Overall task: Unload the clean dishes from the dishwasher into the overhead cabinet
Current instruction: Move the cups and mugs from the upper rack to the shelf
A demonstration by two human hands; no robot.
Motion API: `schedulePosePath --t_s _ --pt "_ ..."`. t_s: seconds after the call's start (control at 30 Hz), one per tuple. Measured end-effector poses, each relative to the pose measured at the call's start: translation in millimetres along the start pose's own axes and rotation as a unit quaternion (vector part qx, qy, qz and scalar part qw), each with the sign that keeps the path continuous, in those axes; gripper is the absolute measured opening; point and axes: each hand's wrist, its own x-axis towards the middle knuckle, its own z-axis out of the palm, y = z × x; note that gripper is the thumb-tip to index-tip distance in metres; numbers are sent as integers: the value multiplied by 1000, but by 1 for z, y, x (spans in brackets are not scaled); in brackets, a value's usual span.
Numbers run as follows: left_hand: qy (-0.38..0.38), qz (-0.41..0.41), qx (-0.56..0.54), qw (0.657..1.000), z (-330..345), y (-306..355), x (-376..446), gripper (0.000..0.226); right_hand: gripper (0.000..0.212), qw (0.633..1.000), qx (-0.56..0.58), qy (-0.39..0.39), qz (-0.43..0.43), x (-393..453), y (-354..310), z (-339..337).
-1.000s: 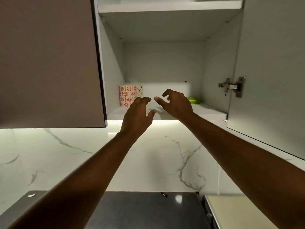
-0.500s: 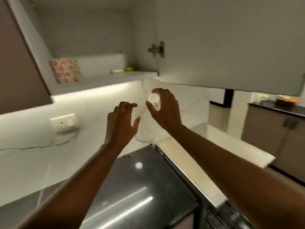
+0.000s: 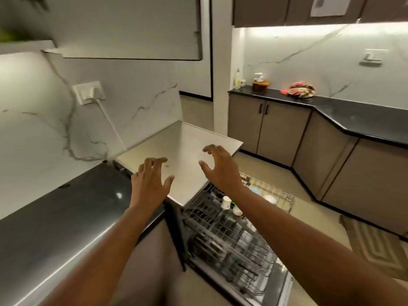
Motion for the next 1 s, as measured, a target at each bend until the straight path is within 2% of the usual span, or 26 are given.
schedulePosePath --t_s 0.2,0.37,0.63,1.0 --pt "-91 -29 -44 994 93 120 -31 51 36 996 -38 -35 77 -68 145 -101" --pt "-145 -59 -53 986 144 179 -51 55 39 986 -54 -69 138 -112 222 -148" --pt "-194 -86 -26 977 194 202 -43 60 45 966 -81 -147 198 -141 287 -152" --pt "-283 -54 24 957 292 202 28 56 61 933 -91 -227 262 -116 368 -115"
